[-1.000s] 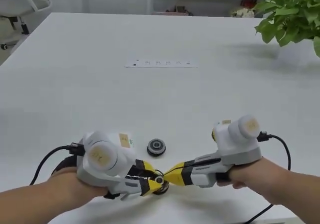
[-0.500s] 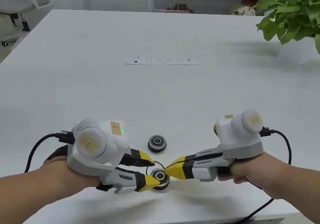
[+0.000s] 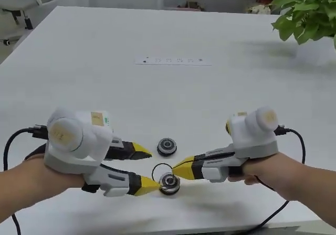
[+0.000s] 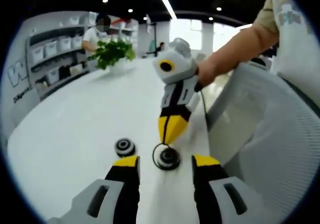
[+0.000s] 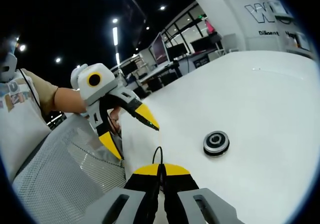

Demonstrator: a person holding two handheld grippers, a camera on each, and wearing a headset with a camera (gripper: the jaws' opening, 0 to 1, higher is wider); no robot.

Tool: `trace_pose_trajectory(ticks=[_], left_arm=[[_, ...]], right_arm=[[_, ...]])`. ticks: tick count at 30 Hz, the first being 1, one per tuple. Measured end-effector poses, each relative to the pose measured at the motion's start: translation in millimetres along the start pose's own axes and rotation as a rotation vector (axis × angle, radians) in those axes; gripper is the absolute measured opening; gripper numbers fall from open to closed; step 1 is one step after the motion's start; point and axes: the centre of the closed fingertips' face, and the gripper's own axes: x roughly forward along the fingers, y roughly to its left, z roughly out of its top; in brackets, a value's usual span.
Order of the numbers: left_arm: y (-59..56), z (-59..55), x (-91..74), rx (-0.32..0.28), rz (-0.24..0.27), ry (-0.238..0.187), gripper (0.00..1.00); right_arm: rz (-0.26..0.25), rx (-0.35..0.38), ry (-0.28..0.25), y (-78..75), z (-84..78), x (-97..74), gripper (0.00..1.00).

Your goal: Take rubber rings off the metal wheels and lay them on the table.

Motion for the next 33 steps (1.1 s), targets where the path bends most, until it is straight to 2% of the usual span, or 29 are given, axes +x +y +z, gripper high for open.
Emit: trace_pose_trajectory(ticks=[9,15,21,26,33], left_arm=[[6.0,-2.4,-19.3,-0.026,0.035,-0.017,0.53],[11.5,-8.9,-30.9,-0.047,0.064,-0.017,0.59],[15.7,-12.7,-43.3,-0.081,0.093,-0.029,0.65],[16.0,-18.5,-48.8,-0.097,0.107,-0.024,0.68],[18.0,-22.5,-55.5,-0.111,0.129,-0.025,0.72]], right_arm=[[0.005,-0.018,-0.014,-2.4,16.7,9.1,0.0],[0.008,-0.027,-0.013,-4.1,22.6,18.7,0.0],[0.007,-0.029,-0.013,-8.7,26.0,28.2,0.0],[0.003,-0.03,-0.009,-10.9,28.1,35.4,0.0],[-0.023,-0.03,0.003,-19.3,25.6,43.7,0.0]])
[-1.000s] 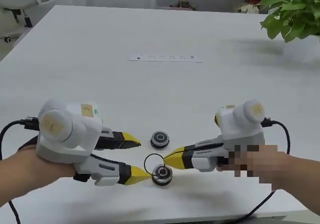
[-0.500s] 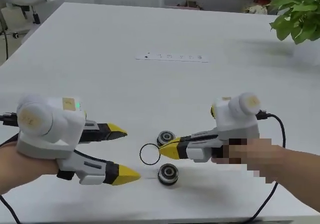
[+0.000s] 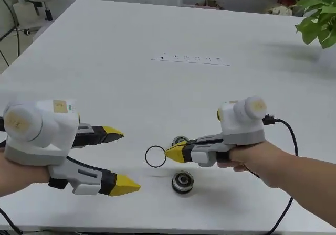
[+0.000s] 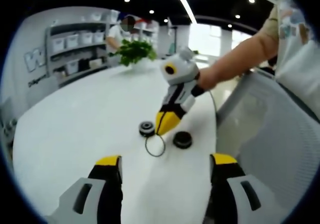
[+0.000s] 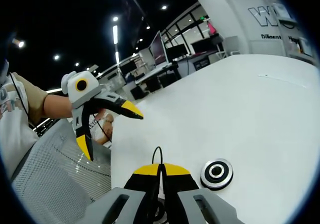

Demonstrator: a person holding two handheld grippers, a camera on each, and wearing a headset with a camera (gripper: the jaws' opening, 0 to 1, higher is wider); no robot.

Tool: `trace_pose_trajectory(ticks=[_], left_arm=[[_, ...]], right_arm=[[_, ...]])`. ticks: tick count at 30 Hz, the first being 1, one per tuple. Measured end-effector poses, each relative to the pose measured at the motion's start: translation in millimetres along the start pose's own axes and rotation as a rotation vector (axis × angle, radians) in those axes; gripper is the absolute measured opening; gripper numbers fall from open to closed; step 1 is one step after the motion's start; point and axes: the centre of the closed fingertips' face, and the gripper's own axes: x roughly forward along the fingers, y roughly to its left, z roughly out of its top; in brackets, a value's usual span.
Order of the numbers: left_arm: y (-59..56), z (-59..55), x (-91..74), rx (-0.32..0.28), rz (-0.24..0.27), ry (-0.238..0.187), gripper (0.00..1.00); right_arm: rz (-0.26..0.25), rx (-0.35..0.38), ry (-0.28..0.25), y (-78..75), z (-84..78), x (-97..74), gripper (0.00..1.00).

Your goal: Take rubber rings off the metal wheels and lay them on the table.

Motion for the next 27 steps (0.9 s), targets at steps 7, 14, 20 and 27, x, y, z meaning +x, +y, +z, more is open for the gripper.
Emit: trace_pose_trajectory(ticks=[7,14,20,27], left_arm=[[3.9,-2.3,-3.9,-0.015,0.014,-0.003,0.72],[3.2,-7.0,-4.7,-0.013,0.017,0.008,0.73],[1.9,-8.4,-3.6,-0.011,0.01,0.016,0.73],[-0.3,-7.6,1.7,-0.006,-0.005,0.024,0.72]], right_arm=[[-0.02,-0.014,0.04,-2.9,-8.8,9.1,0.0],[-0.058,-0.049,0.085,-8.0,-17.9,13.8,0.0],[-0.061,-0.054,0.087,-8.0,-17.3,12.0,0.06],[-0.055,-0.059,0.073,-5.5,-13.7,4.5,0.15]])
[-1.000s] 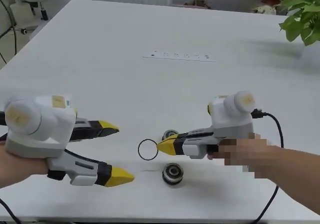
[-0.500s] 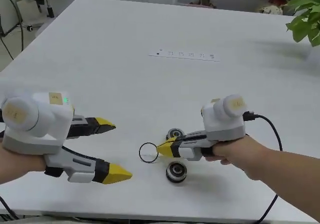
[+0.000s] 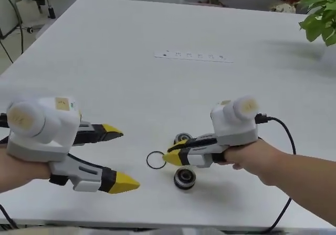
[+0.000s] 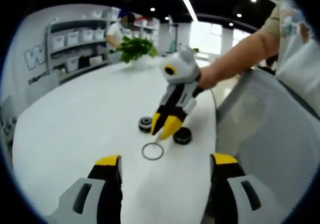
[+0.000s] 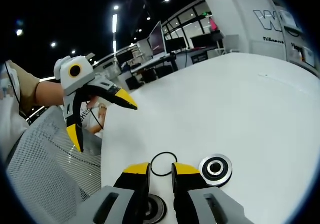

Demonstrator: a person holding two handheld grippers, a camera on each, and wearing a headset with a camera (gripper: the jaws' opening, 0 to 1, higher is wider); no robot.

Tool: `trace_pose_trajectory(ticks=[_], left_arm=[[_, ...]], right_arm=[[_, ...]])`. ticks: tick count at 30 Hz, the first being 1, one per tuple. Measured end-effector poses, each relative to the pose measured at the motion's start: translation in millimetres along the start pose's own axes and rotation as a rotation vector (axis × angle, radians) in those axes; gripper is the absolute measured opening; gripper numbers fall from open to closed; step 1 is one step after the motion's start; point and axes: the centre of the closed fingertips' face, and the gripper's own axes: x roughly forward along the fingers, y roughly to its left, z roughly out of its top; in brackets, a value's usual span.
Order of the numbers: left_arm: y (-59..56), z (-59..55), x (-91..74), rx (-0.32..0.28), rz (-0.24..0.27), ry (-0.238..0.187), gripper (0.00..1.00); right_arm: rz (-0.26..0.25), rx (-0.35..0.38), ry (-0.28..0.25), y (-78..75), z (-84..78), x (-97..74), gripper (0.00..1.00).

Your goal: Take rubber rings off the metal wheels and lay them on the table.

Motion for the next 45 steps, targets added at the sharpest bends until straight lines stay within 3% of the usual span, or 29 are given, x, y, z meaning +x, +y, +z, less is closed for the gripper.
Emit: trace_pose_trajectory(ticks=[9,16,31,39,45], left_arm=[[-4.3,5.9,12.9,0.015,-0.032,0.009,0.71],[-10.0,11.5,23.2,0.032,-0.064,0.016,0.69],[-25.4,18.6,49.0,0.064,-0.128,0.03,0.65],[-33.1,18.8,61.5,0.09,-0.163,0.053,0.61],[-35.4,17.3,69.9,0.091,-0.18,0.069,0.58]], right_arm=[[0.006,0.002,-0.051,4.1,11.0,-16.8,0.19],[0.016,0.004,-0.079,9.5,9.2,-33.0,0.21],[0.025,-0.01,-0.051,17.1,-19.1,-57.8,0.23],[0.026,-0.029,-0.029,19.2,-34.1,-58.3,0.24],[0.024,-0.083,0.004,20.6,-46.1,-55.8,0.25]])
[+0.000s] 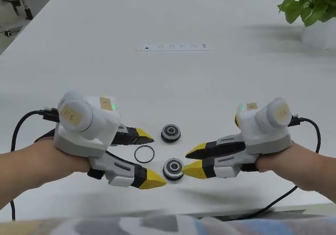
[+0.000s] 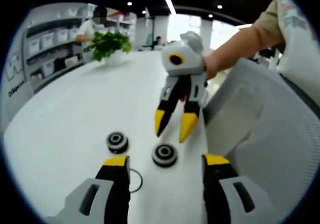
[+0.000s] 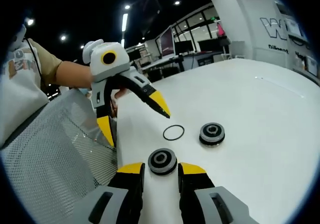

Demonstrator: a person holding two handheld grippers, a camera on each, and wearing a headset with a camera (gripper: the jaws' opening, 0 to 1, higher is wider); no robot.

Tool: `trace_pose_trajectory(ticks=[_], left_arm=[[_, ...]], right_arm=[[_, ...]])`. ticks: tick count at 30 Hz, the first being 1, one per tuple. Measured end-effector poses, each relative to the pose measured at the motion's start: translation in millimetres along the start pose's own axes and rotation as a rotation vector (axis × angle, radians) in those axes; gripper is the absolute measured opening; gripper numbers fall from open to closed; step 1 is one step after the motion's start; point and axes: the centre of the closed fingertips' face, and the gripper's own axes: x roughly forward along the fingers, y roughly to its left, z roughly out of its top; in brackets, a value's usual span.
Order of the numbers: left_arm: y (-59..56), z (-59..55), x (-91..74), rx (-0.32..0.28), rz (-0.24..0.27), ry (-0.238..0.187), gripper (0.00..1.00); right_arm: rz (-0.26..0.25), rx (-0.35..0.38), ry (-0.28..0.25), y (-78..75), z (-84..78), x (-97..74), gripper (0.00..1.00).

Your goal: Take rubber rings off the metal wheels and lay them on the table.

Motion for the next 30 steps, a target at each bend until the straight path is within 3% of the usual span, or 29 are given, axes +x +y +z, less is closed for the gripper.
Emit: trace_pose_trajectory(ticks=[6,30], left_arm=[[-1.6,-2.7,8.2,-0.01,-0.013,0.009,0.54],[1.2,-6.4,31.1,-0.014,-0.038,0.027,0.3]], right_arm=[[0.0,-0.02,0.016,0.3,-8.6,3.2,0.25],[0.001,-0.066,0.029,-1.9,-12.7,14.1,0.23]])
